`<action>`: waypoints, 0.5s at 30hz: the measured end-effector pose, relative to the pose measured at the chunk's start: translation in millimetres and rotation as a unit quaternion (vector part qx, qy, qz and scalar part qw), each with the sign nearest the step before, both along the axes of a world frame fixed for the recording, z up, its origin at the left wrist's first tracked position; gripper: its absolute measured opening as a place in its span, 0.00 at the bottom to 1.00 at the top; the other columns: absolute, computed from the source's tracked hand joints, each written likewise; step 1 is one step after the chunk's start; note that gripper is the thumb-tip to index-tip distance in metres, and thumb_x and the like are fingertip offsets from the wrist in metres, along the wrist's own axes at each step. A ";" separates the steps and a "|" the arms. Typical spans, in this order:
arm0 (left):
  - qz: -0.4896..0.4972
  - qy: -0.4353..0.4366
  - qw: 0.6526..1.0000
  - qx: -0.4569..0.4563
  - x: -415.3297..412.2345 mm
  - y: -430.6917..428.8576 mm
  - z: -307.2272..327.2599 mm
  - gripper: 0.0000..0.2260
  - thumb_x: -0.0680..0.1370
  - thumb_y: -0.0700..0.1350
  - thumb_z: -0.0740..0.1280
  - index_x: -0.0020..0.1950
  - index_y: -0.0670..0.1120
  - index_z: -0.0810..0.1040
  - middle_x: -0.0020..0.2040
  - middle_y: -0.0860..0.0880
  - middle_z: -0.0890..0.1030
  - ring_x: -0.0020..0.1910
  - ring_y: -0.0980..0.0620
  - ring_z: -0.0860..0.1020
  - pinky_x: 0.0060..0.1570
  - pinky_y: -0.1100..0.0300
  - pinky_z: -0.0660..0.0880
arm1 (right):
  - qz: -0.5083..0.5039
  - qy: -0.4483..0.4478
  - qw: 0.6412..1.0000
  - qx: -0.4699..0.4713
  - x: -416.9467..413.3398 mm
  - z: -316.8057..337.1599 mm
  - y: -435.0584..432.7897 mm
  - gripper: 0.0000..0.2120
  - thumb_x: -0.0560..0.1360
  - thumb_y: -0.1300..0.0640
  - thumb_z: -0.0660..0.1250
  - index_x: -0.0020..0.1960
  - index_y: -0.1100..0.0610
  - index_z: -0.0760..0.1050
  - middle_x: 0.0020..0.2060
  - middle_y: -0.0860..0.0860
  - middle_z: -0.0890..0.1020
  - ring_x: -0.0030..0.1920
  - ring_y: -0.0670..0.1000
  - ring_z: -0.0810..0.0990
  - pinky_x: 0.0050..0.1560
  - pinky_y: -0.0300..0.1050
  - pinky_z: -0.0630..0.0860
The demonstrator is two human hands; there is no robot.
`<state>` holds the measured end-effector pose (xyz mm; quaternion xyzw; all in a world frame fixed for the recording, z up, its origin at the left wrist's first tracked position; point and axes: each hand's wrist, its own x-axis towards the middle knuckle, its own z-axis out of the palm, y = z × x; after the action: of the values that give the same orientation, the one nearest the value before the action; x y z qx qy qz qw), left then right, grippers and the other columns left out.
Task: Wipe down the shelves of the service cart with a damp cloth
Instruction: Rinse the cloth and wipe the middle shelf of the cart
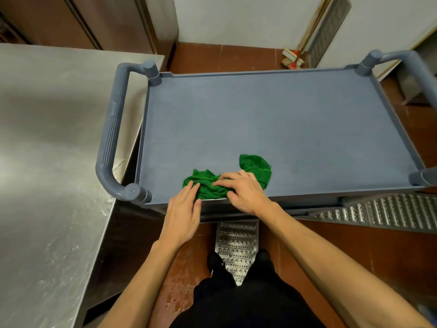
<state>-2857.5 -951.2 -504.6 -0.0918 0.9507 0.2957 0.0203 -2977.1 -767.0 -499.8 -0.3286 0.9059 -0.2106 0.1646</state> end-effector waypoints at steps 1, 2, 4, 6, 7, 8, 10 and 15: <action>-0.004 0.001 1.000 -0.010 0.0 8.7 -0.4 0.23 0.82 0.52 0.55 0.76 0.47 0.67 0.76 0.46 0.67 0.75 0.48 0.66 0.72 0.45 0.65 | -0.012 0.002 1.000 0.003 -2.8 -0.4 13.7 0.26 0.71 0.58 0.61 0.65 0.39 0.75 0.64 0.40 0.76 0.56 0.52 0.72 0.59 0.50 0.65; -0.007 -0.002 1.000 -0.017 -0.3 18.3 0.4 0.23 0.82 0.52 0.54 0.76 0.47 0.67 0.76 0.47 0.67 0.76 0.49 0.65 0.72 0.44 0.64 | -0.026 0.002 1.000 0.005 -5.3 -0.4 27.9 0.26 0.70 0.58 0.60 0.65 0.39 0.75 0.64 0.41 0.76 0.56 0.52 0.72 0.60 0.51 0.66; -0.015 -0.008 1.000 -0.023 -1.9 37.9 1.4 0.23 0.82 0.52 0.54 0.76 0.49 0.67 0.76 0.48 0.67 0.76 0.50 0.64 0.73 0.44 0.61 | -0.055 0.000 0.998 0.008 -10.4 -0.5 55.8 0.26 0.71 0.58 0.60 0.66 0.39 0.75 0.65 0.42 0.76 0.57 0.52 0.72 0.62 0.51 0.65; -0.025 -0.007 0.999 -0.026 -4.4 57.5 2.7 0.22 0.82 0.52 0.55 0.75 0.49 0.68 0.76 0.48 0.68 0.76 0.51 0.63 0.74 0.44 0.60 | -0.077 0.000 0.997 0.012 -13.7 1.6 78.4 0.25 0.72 0.57 0.60 0.67 0.40 0.75 0.66 0.42 0.76 0.58 0.52 0.72 0.63 0.50 0.64; -0.026 -0.004 0.999 -0.023 -5.6 65.9 3.0 0.21 0.82 0.51 0.56 0.75 0.49 0.68 0.76 0.48 0.68 0.76 0.51 0.63 0.74 0.45 0.60 | -0.081 0.001 0.997 0.012 -14.4 2.7 86.8 0.26 0.72 0.57 0.60 0.67 0.40 0.74 0.67 0.43 0.75 0.59 0.52 0.71 0.63 0.50 0.63; -0.027 -0.001 0.999 -0.019 -7.0 73.7 4.5 0.21 0.82 0.50 0.57 0.75 0.49 0.68 0.76 0.48 0.68 0.76 0.51 0.63 0.74 0.45 0.61 | -0.083 0.002 0.997 0.007 -14.4 4.2 93.4 0.26 0.72 0.58 0.60 0.68 0.41 0.73 0.67 0.43 0.75 0.60 0.52 0.71 0.64 0.50 0.63; -0.036 0.011 0.999 -0.002 -10.9 89.2 8.9 0.21 0.82 0.49 0.57 0.75 0.48 0.69 0.75 0.48 0.69 0.76 0.51 0.64 0.73 0.47 0.62 | -0.087 -0.002 0.996 -0.021 -12.5 10.1 102.5 0.27 0.72 0.60 0.62 0.68 0.42 0.73 0.67 0.43 0.75 0.61 0.52 0.71 0.65 0.51 0.63; 0.061 0.015 0.991 0.118 -21.6 134.4 26.9 0.15 0.83 0.50 0.61 0.65 0.46 0.77 0.62 0.49 0.80 0.63 0.51 0.77 0.63 0.57 0.72 | -0.142 -0.070 0.971 -0.181 1.8 37.6 119.2 0.29 0.64 0.63 0.65 0.63 0.46 0.78 0.59 0.44 0.80 0.58 0.50 0.75 0.63 0.51 0.70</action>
<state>-2879.1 -816.7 -477.7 -0.1421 0.9018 0.4081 -0.0008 -2975.3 -647.8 -462.2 -0.2058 0.8761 -0.4148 0.1341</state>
